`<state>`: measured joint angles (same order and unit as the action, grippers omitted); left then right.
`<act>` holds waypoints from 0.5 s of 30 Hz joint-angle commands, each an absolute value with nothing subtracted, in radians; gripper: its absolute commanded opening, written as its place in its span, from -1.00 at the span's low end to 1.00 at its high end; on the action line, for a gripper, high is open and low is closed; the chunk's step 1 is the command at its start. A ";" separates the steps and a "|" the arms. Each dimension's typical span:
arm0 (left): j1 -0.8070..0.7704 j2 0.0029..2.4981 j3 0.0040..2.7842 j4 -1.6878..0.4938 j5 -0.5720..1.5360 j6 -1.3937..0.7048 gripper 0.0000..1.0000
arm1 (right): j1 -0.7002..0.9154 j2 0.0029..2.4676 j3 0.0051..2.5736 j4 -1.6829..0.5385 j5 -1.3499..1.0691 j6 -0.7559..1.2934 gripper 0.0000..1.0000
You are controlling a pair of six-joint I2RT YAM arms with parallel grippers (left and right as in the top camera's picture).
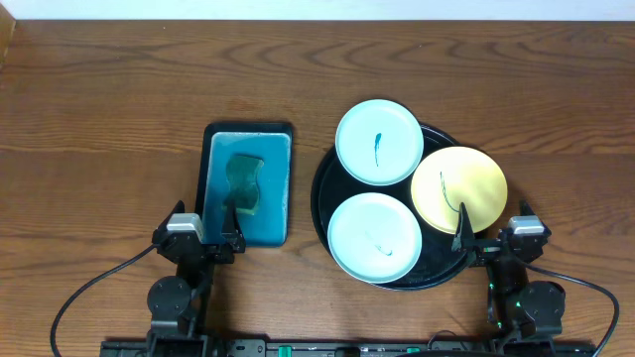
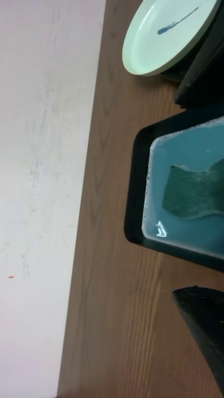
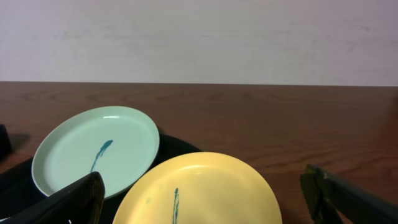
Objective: Clean dirty plates on tray and stack at the side
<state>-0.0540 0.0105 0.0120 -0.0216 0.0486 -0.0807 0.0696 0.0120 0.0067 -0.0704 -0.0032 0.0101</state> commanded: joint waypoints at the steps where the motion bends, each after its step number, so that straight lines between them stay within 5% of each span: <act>1: -0.049 0.010 0.004 -0.070 0.033 -0.075 0.83 | 0.082 0.010 0.006 -0.075 0.003 -0.001 0.99; 15: -0.049 0.010 0.004 -0.069 0.041 -0.095 0.83 | 0.082 0.010 0.006 -0.075 -0.008 0.000 0.99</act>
